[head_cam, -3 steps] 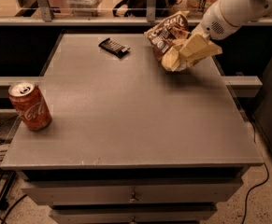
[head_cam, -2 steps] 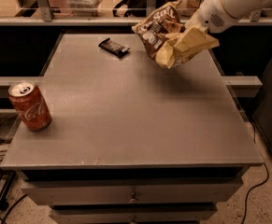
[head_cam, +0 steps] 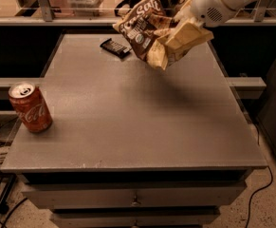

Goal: Move brown chip bag near coke can

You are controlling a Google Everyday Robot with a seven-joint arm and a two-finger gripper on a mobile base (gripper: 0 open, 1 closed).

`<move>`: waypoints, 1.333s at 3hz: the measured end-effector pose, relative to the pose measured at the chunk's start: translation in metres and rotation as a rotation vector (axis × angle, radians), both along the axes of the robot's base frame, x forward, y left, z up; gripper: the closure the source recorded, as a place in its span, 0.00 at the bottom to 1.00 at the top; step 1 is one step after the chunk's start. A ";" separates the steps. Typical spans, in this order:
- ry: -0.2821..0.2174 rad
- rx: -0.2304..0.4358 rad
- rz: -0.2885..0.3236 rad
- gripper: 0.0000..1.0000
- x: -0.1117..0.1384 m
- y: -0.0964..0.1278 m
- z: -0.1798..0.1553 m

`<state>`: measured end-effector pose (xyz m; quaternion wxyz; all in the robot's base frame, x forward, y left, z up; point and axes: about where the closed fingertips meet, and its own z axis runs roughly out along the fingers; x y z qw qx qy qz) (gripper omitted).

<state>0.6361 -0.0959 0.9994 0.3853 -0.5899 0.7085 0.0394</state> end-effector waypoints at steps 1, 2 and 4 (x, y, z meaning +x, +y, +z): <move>0.001 0.000 0.000 1.00 0.000 0.000 0.000; 0.007 0.015 0.119 1.00 -0.020 0.034 0.001; 0.045 0.039 0.422 1.00 -0.083 0.111 -0.005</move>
Offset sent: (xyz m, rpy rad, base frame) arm -0.0548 0.0821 0.0073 0.0393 0.0115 0.3098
